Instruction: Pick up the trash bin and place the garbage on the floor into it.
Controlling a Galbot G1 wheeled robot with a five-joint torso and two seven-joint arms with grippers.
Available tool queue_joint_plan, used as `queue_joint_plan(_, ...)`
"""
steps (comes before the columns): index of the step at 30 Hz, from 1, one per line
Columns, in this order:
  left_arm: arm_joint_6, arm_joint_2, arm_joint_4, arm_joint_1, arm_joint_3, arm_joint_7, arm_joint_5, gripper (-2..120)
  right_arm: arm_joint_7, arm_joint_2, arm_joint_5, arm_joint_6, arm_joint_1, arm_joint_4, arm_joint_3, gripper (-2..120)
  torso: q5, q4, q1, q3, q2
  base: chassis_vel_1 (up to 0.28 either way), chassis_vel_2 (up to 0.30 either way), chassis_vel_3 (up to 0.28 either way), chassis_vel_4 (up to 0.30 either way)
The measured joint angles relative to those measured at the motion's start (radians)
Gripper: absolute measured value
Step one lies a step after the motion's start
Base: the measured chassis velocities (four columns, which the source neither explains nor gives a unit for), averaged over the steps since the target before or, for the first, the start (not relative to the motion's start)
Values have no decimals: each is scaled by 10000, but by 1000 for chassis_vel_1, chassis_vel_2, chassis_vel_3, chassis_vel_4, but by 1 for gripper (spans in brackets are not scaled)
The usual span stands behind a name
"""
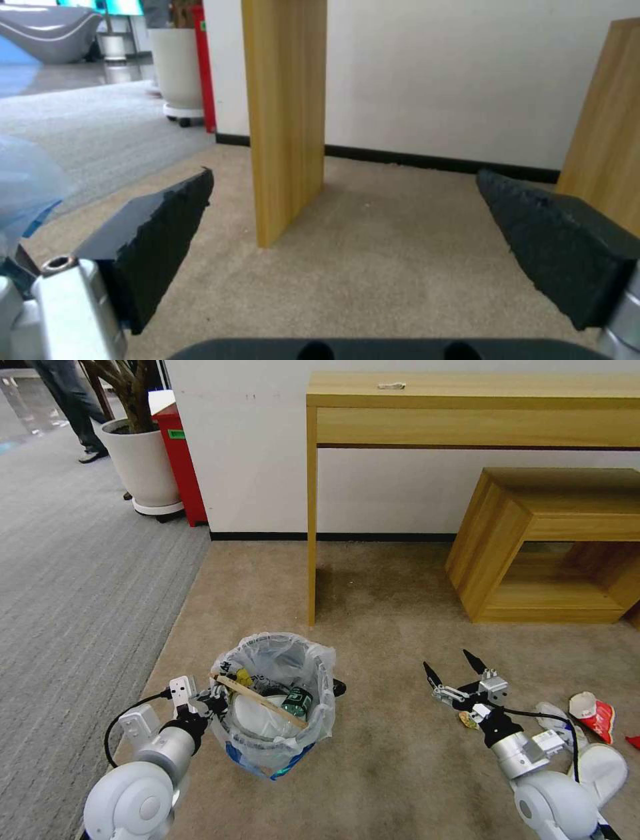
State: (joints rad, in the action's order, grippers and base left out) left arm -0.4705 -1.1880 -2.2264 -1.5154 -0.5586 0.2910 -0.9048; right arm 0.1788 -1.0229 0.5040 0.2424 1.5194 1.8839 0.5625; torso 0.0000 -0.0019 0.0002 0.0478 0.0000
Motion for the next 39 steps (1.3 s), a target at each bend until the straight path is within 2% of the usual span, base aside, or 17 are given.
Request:
queue_joint_plan(27, 151, -45, 116, -174, 105, -232, 363, 3, -124, -1223, -364, 338, 413, -114, 615, 100, 0, 0, 0, 0, 0, 0, 0, 0, 0)
queue_joint_plan(35, -65, -134, 81, -286, 85, -402, 525, 3, -41, -1328, -407, 396, 456, -180, 666, 100, 0, 0, 0, 0, 0, 0, 0, 0, 0)
queue_joint_plan(39, -292, -182, 23, -351, 16, -659, 984, 3, 19, -1369, -433, 403, 461, -236, 690, 100, 0, 0, 0, 0, 0, 0, 0, 0, 0)
